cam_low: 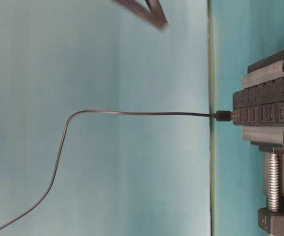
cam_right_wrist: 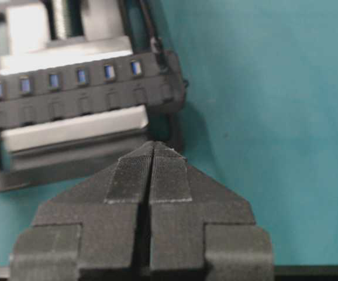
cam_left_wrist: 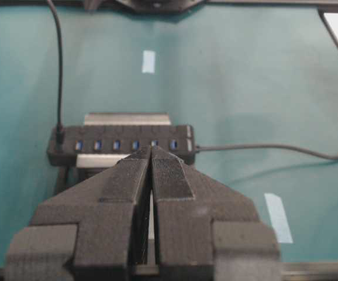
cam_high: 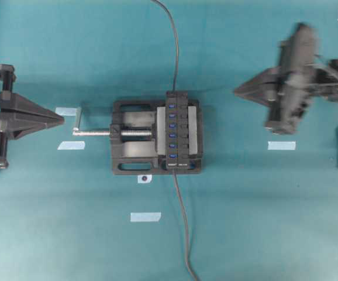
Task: Insert the USB into the front port of the fixed hub.
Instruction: 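Move the right gripper up and over toward the clamped USB hub, then lower the right gripper onto the black USB plug and close on it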
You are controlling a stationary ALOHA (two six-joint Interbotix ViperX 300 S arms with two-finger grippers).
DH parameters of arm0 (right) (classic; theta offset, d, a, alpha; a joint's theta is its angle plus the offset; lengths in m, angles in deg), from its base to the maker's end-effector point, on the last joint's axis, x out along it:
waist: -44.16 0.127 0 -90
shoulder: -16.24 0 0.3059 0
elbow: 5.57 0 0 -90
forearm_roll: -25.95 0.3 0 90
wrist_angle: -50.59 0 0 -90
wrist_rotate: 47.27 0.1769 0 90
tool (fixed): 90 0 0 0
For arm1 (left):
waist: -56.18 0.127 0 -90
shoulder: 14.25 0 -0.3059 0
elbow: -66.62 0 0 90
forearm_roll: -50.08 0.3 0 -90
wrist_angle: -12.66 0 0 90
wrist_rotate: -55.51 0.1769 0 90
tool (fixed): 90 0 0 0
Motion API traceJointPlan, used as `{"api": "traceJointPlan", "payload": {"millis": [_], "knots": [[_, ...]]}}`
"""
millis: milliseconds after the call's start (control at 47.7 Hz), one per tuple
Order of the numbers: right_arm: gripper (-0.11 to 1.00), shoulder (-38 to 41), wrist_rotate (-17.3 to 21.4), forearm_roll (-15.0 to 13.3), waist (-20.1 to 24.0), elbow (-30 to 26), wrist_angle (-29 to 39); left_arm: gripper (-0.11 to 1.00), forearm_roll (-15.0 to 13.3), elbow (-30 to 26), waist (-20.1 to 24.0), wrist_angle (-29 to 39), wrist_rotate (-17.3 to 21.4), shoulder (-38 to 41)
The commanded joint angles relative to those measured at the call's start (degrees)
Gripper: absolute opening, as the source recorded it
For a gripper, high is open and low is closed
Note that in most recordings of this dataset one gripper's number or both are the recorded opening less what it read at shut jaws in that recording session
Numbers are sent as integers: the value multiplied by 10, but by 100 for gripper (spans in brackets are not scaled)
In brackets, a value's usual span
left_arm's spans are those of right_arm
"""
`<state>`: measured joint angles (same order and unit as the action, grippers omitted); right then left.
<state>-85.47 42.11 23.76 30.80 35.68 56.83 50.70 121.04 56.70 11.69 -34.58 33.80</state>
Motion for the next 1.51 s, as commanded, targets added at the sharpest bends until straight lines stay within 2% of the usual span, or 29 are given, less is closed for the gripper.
{"api": "traceJointPlan", "payload": {"millis": [0,314,629,1069,1278,1488], "knots": [[-6,33,-22,-1,-11,-35,-14,0,2,-15,2,-2,1,1],[-6,132,-45,-1,-25,-82,-46,0,2,-13,2,-2,3,1],[-6,204,-46,-1,-27,-120,-61,0,2,-8,2,-2,3,-1],[-6,229,-42,-1,-27,-149,-54,0,1,8,2,0,-1,-35],[-6,227,-40,-1,-23,-154,-54,0,1,-3,2,54,-2,-37],[0,232,-40,0,-22,-163,-40,0,2,-5,2,61,-2,-40]]}}
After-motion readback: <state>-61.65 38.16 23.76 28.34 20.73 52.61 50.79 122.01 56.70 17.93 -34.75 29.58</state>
